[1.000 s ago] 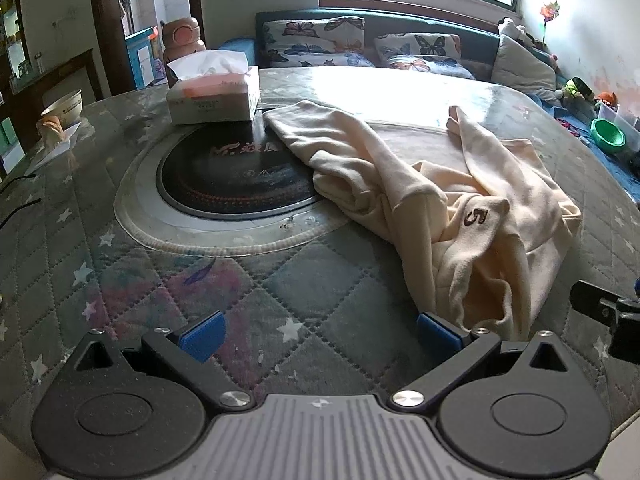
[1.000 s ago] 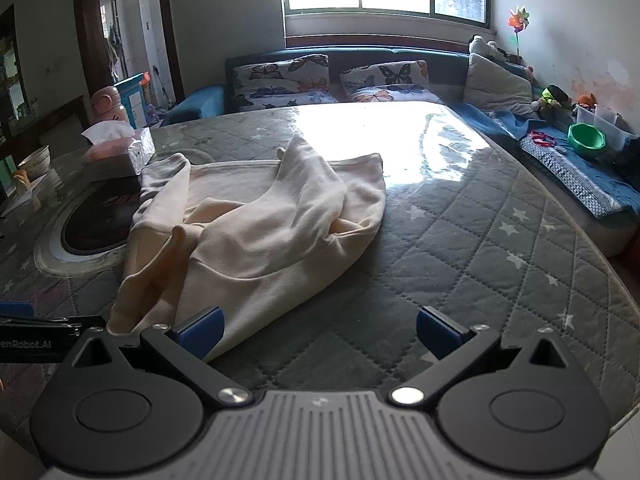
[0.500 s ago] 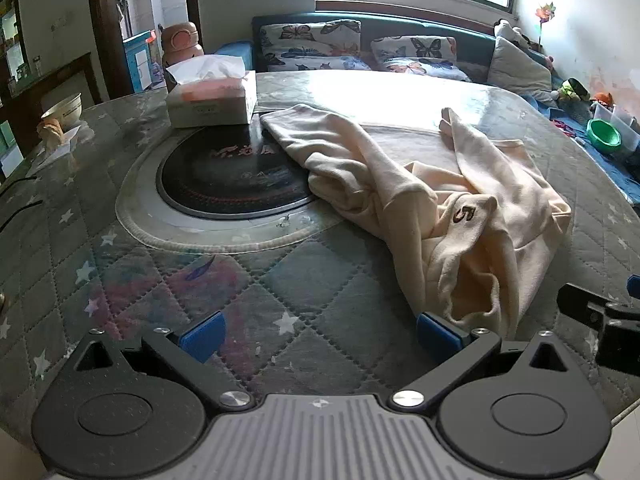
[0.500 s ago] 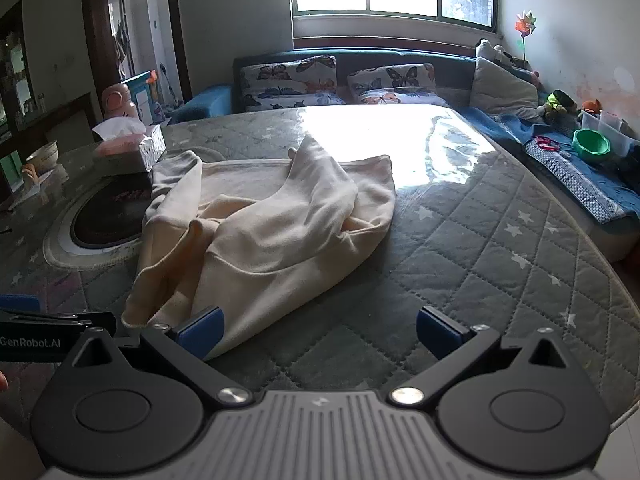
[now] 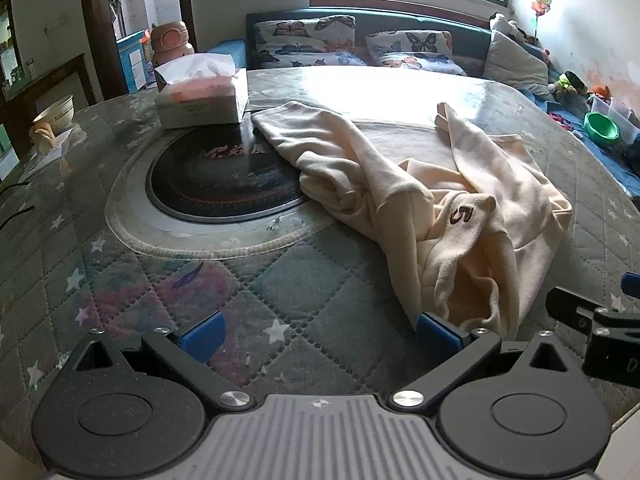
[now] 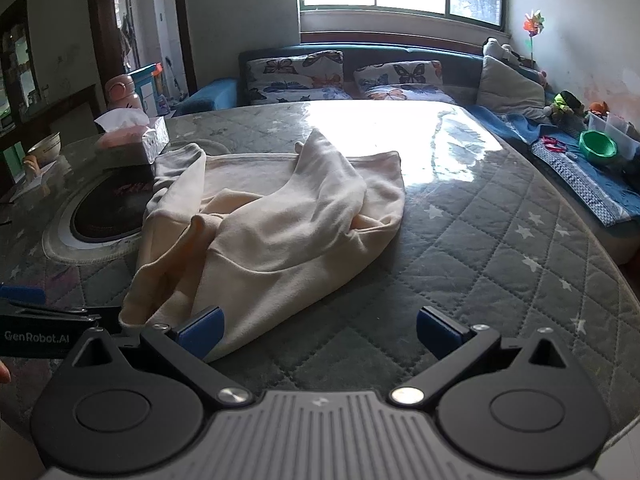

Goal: Fold clothes
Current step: 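Move both grippers toward the crumpled cream sweatshirt on the table, then grasp the sweatshirt hem with the left gripper while the right gripper grasps the other hem corner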

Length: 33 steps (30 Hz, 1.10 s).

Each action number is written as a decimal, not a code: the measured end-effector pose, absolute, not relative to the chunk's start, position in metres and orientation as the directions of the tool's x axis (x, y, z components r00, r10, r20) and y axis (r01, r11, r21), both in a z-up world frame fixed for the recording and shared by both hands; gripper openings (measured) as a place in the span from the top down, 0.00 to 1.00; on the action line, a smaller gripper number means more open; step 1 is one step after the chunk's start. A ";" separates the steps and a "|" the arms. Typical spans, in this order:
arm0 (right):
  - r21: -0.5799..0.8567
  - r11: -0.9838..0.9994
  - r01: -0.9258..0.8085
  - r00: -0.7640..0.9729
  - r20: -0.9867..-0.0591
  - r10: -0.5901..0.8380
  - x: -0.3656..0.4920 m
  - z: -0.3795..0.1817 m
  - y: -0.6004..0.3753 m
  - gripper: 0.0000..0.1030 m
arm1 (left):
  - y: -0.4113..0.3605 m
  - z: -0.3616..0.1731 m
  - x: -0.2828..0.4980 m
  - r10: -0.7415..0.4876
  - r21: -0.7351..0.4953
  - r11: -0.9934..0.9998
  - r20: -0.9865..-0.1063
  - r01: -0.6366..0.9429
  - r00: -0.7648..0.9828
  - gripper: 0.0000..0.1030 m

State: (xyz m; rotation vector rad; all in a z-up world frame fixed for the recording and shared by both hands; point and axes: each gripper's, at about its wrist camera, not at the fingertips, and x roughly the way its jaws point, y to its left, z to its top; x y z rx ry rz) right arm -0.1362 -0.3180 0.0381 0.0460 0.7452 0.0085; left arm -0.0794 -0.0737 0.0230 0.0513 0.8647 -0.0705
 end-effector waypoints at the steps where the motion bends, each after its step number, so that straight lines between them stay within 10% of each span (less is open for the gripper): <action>1: 0.044 0.999 0.003 0.735 -0.678 0.028 -0.135 0.038 -0.318 0.00 | -0.074 0.023 -0.078 -0.044 0.017 0.996 -0.762 0.088 0.646 0.00; 23: -0.001 0.999 -0.055 0.748 -0.663 0.040 -0.073 0.044 -0.328 0.00 | -0.088 0.049 -0.006 -0.143 -0.015 0.982 -0.716 0.190 0.683 0.01; 33: -0.017 0.997 -0.070 0.747 -0.664 0.041 -0.002 0.055 -0.349 0.13 | -0.094 0.036 0.035 -0.168 -0.045 0.978 -0.753 0.206 0.636 0.25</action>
